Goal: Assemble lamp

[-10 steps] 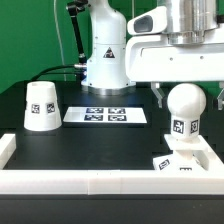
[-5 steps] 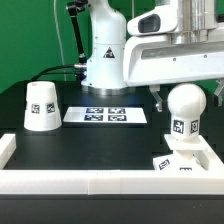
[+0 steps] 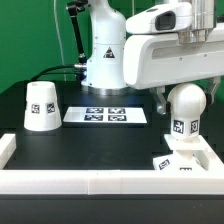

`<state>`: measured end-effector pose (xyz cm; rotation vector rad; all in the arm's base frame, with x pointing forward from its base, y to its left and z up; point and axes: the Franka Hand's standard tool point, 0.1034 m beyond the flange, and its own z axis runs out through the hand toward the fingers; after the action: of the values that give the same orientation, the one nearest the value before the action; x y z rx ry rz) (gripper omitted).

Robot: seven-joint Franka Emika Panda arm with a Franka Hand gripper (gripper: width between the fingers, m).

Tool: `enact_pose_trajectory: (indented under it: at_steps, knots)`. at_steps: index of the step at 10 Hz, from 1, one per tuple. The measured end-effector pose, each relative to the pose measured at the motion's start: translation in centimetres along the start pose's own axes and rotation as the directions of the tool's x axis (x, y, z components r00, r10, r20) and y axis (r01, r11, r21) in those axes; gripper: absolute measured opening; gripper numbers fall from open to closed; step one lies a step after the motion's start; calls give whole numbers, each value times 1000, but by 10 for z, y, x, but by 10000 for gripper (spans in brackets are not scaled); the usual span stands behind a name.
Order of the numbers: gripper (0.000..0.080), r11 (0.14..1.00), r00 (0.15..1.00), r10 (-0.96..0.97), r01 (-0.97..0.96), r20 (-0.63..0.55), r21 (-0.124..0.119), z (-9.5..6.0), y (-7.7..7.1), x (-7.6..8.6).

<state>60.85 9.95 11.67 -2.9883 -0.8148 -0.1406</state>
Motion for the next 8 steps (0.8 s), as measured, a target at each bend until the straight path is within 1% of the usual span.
enact_pose_trajectory:
  at_steps: [2, 3, 4, 6, 7, 8]
  knots:
    - [698, 976, 976, -216, 216, 5, -15, 0, 3, 1]
    - [698, 962, 962, -272, 272, 13, -14, 1, 3, 1]
    - [698, 929, 929, -370, 370, 28, -14, 3, 2, 0]
    - [698, 862, 862, -506, 507, 43, -15, 6, -4, 4]
    - [698, 808, 807, -588, 589, 55, -12, 6, -4, 6]
    - [698, 763, 762, -645, 647, 61, -13, 6, -2, 11]
